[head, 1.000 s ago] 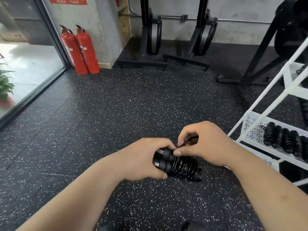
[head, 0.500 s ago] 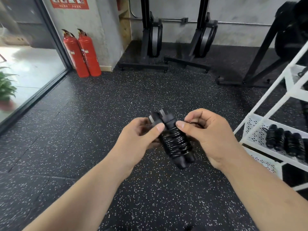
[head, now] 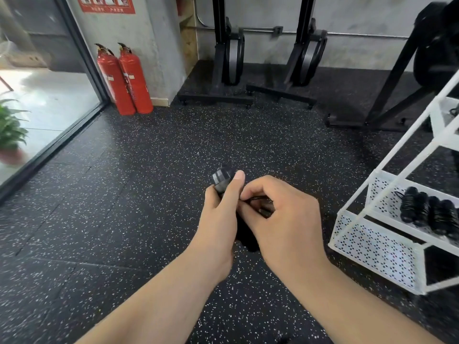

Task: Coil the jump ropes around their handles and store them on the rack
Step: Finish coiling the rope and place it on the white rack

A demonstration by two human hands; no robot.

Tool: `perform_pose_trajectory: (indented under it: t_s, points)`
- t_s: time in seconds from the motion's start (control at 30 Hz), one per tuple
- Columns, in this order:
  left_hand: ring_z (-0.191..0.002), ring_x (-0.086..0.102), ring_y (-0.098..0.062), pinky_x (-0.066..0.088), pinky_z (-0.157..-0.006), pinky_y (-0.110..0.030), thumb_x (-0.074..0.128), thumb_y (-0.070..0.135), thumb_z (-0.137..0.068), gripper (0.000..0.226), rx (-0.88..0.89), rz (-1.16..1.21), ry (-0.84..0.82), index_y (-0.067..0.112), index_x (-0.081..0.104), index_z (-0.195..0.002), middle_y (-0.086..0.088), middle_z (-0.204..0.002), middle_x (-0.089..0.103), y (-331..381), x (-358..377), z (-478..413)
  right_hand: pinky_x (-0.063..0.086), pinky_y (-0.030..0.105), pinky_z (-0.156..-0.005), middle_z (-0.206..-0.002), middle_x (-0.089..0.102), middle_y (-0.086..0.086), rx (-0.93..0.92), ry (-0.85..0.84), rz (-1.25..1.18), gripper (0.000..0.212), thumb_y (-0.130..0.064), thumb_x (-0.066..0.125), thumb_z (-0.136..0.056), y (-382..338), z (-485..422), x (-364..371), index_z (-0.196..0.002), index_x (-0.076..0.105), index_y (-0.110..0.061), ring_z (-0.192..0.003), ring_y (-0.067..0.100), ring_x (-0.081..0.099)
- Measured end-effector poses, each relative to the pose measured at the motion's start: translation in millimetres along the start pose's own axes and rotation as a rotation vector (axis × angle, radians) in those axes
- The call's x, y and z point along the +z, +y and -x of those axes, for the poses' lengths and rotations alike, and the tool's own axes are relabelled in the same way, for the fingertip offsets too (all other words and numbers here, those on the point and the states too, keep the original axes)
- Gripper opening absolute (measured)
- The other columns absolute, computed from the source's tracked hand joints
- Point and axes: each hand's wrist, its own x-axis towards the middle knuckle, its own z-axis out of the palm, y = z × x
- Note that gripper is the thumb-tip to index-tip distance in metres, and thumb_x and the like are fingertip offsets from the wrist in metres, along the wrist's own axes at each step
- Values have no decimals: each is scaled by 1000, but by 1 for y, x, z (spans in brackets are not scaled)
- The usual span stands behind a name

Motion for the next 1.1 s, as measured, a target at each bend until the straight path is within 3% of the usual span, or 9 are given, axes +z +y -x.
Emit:
perform_pose_trajectory:
  t_s: [0.13, 0.3, 0.47, 0.6, 0.7, 0.8, 0.9, 0.97, 1.1]
  points:
    - [-116, 74, -30, 53, -110, -55, 79, 59, -87, 41, -39, 25, 23, 27, 72, -112, -15, -120, 76, 3, -3, -1, 56, 26, -73, -84, 72, -19, 26, -4, -73, 22, -16, 89, -84, -3, -1, -1, -85, 72, -30, -83, 5, 71]
    - [-106, 79, -25, 58, -101, -51, 76, 60, -90, 51, -59, -15, 13, 21, 73, -123, -9, -111, 81, 8, -4, 1, 56, 23, -83, -84, 76, -18, 173, -228, -142, 21, -30, 92, -82, -2, -11, -16, -90, 73, -34, -86, 2, 73]
    - [-83, 75, -24, 57, -72, -42, 74, 63, -87, 61, -39, -3, -123, 19, 68, -129, -7, -107, 81, 10, -3, 9, 55, 25, -77, -81, 73, -6, 198, -333, -240, 27, -37, 93, -79, 3, -20, -36, -99, 75, -32, -80, 8, 69]
    - [-81, 69, -28, 56, -68, -43, 67, 62, -91, 63, -20, 18, -207, 15, 66, -133, -11, -115, 79, 11, -1, 12, 56, 20, -69, -84, 75, 0, 215, -316, -339, 34, -29, 95, -77, 4, -21, -43, -105, 75, -31, -82, 10, 71]
    - [-74, 65, -25, 55, -64, -41, 62, 62, -97, 59, -4, 55, -226, 9, 66, -122, -10, -99, 72, 10, -4, 8, 61, 27, -69, -89, 76, 0, 188, -367, -389, 39, -19, 95, -76, 4, -20, -50, -109, 76, -28, -86, 15, 73]
    - [-82, 70, -26, 59, -73, -43, 63, 65, -94, 57, 13, 61, -265, 11, 70, -109, -11, -99, 73, 10, -7, 5, 64, 33, -72, -97, 78, -1, 159, -401, -398, 39, -17, 93, -76, 4, -20, -57, -110, 77, -26, -90, 20, 75]
    - [-115, 75, -32, 56, -101, -53, 60, 64, -92, 59, 20, 28, -274, 15, 78, -120, -14, -124, 77, 13, -6, 6, 64, 43, -83, -98, 79, -4, 173, -308, -369, 34, -25, 90, -80, 8, -20, -54, -111, 77, -27, -91, 17, 75]
    - [-122, 71, -35, 55, -104, -55, 55, 65, -96, 58, 24, -6, -297, 21, 78, -125, -14, -131, 75, 13, -3, 8, 63, 49, -85, -96, 79, -3, 207, -187, -393, 35, -29, 89, -81, 10, -19, -48, -112, 75, -27, -88, 17, 75]
    - [-132, 66, -36, 49, -114, -56, 44, 65, -105, 65, 37, -43, -308, 16, 69, -140, -13, -138, 71, 8, 2, 9, 63, 40, -83, -91, 79, -4, 290, 21, -484, 30, -28, 91, -81, 3, -11, -30, -106, 75, -26, -85, 14, 75]
